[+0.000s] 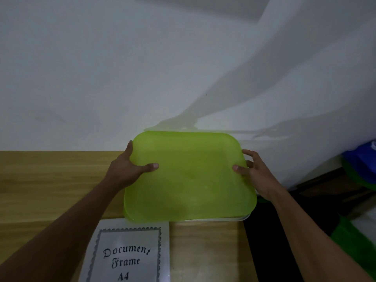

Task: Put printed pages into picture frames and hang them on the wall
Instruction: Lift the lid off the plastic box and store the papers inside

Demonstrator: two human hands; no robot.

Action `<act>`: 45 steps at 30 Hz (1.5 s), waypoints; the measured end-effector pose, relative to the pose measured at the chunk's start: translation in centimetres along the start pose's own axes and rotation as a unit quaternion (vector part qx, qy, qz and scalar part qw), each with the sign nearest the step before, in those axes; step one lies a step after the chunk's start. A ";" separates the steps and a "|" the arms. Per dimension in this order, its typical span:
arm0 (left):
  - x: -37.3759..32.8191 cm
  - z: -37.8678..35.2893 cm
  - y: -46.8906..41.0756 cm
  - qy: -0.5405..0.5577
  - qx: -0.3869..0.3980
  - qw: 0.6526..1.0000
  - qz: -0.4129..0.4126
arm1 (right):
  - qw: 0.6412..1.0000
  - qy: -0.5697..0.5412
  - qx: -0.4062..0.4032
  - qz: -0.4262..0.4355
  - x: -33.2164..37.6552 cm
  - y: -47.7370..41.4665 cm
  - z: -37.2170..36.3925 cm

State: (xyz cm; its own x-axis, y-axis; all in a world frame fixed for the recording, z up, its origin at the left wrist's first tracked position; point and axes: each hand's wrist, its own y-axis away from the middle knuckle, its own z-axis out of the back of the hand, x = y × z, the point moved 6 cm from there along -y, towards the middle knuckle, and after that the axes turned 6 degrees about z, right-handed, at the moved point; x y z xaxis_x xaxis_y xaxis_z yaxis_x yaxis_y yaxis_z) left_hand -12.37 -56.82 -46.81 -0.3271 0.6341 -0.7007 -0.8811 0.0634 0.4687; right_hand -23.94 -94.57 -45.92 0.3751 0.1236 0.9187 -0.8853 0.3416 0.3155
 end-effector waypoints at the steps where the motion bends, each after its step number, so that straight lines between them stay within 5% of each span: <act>1: 0.0 0.4 0.4 0.005 0.000 1.000 -0.001 | 1.000 -0.008 -0.003 0.005 0.4 0.4 -0.1; 10: 3.3 9.4 5.9 0.130 0.061 0.989 0.031 | 0.999 0.000 0.009 0.041 5.0 5.1 -6.8; 18: 14.1 22.3 7.6 0.183 0.009 0.982 0.049 | 0.997 0.041 0.063 0.024 7.3 8.3 -21.6; 31: 30.9 39.4 -0.9 -0.023 -0.078 0.996 0.038 | 0.984 0.143 0.103 -0.001 6.2 6.2 -50.2; 45: 34.8 38.8 -6.0 -0.165 -0.129 0.975 0.075 | 0.942 0.328 0.063 0.010 4.6 3.8 -53.7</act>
State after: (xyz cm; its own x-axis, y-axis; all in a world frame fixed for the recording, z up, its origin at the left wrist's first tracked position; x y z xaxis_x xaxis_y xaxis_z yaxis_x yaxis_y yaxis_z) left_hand -5.21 -5.22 -53.10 -0.3688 0.8373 -0.4037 -0.9020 -0.2177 0.3728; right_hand -10.84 -42.64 -53.25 0.4106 0.6929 0.5926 -0.9041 0.2252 0.3632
